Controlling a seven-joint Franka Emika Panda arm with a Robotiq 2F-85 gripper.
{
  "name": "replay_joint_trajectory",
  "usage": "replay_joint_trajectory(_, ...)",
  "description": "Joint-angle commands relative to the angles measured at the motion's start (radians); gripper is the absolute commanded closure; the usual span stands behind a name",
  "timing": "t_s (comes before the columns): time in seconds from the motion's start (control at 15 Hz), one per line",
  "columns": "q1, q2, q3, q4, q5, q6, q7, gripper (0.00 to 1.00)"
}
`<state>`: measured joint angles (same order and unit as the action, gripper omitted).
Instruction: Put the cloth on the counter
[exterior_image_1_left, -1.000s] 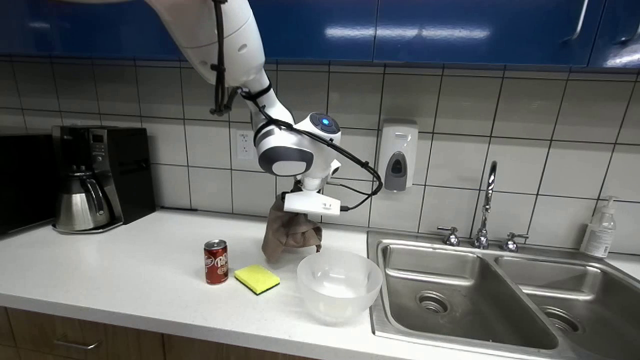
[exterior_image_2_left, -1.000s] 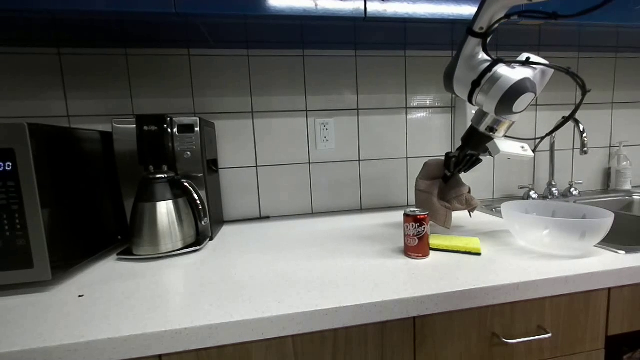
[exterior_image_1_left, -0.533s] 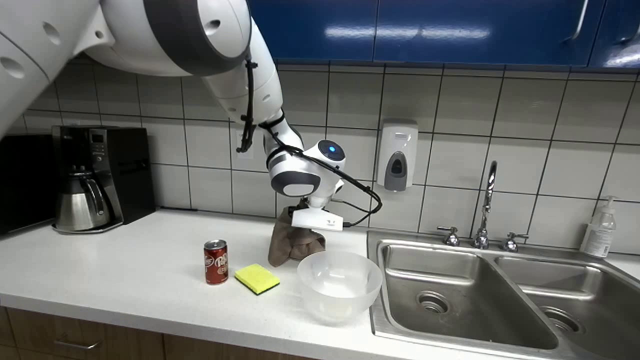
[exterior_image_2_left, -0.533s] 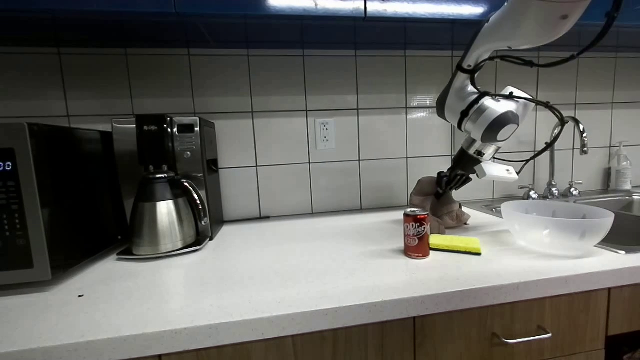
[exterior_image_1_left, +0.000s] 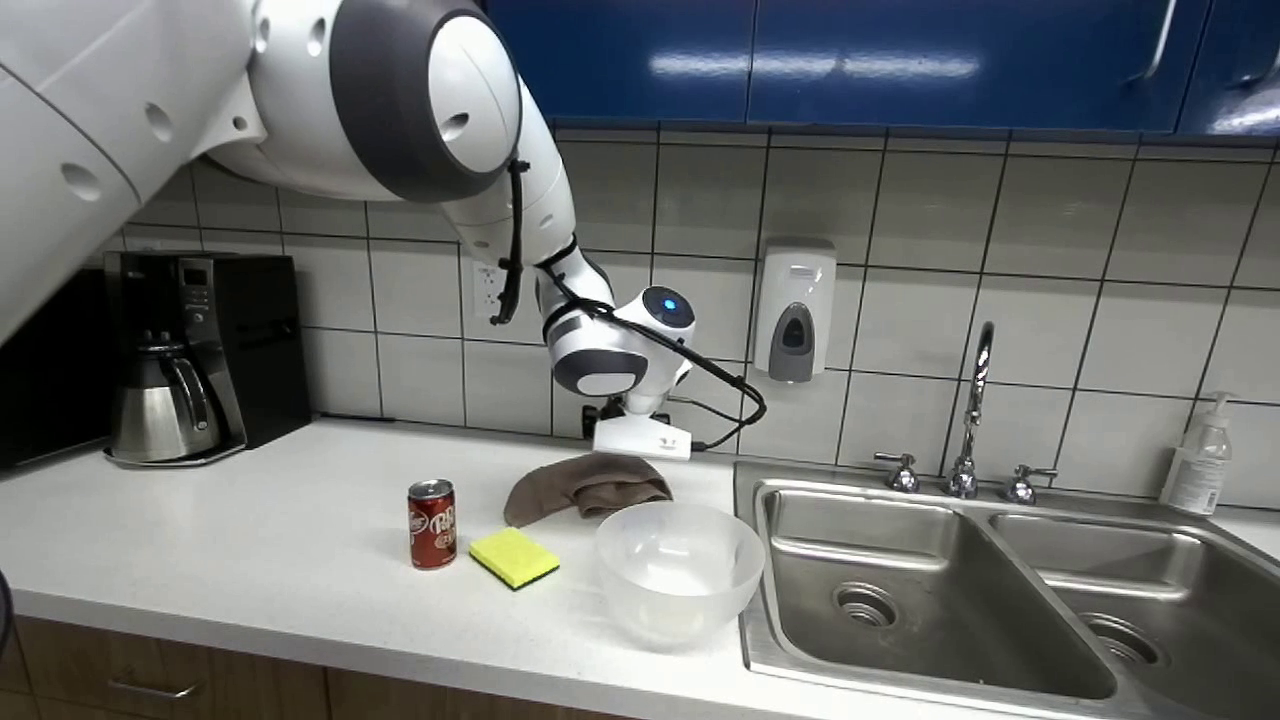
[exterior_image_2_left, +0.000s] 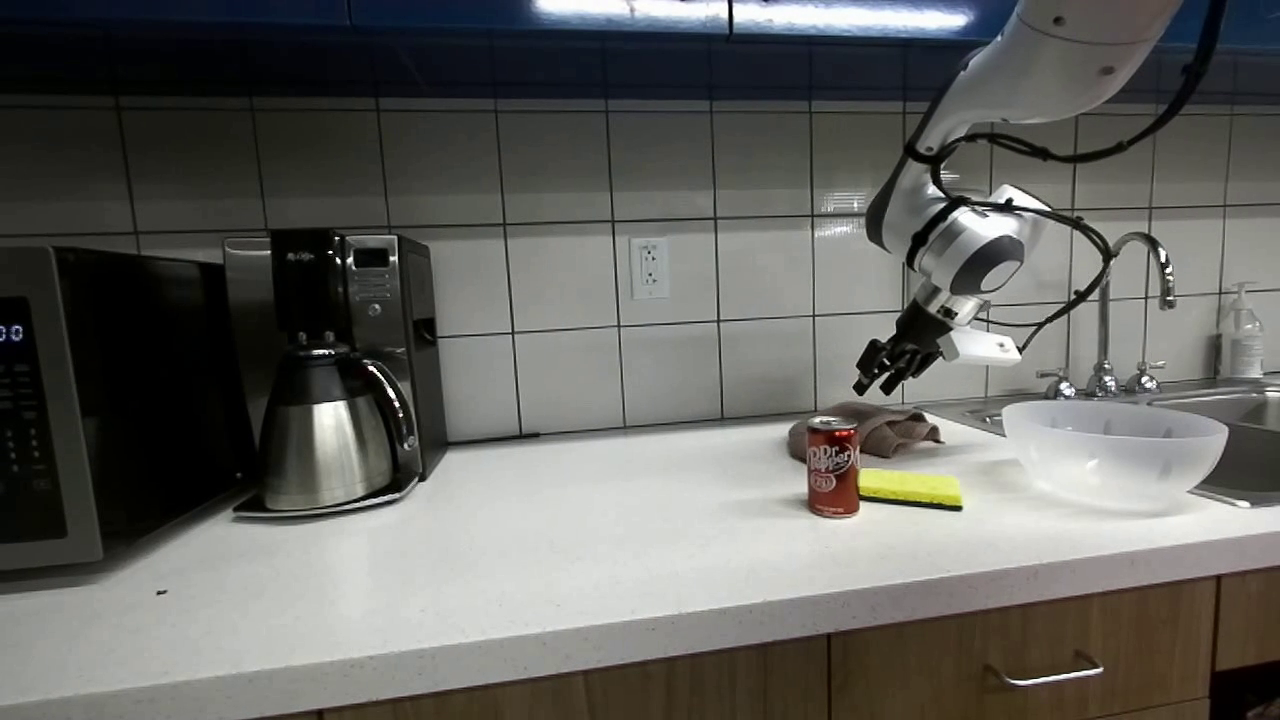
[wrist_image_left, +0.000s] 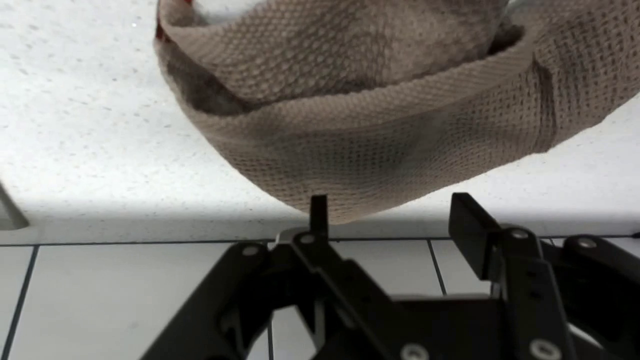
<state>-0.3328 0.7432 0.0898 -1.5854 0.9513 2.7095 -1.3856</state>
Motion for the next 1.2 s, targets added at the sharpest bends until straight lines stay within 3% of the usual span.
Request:
replay_joint_trajectory(0.0, 0.005, -0.032, -0.016, -0.013, -0.053, -0.044, 0.066, 0.03)
replay_joint_trajectory(0.4, 0.003, -0.136, -0.007, -0.139, -0.079, -0.019, 0.102, 0.0)
replay_joint_trajectory(1.13, 0.039, -0.573, -0.007, -0.633, -0.058, -0.023, 0.165, 0.0)
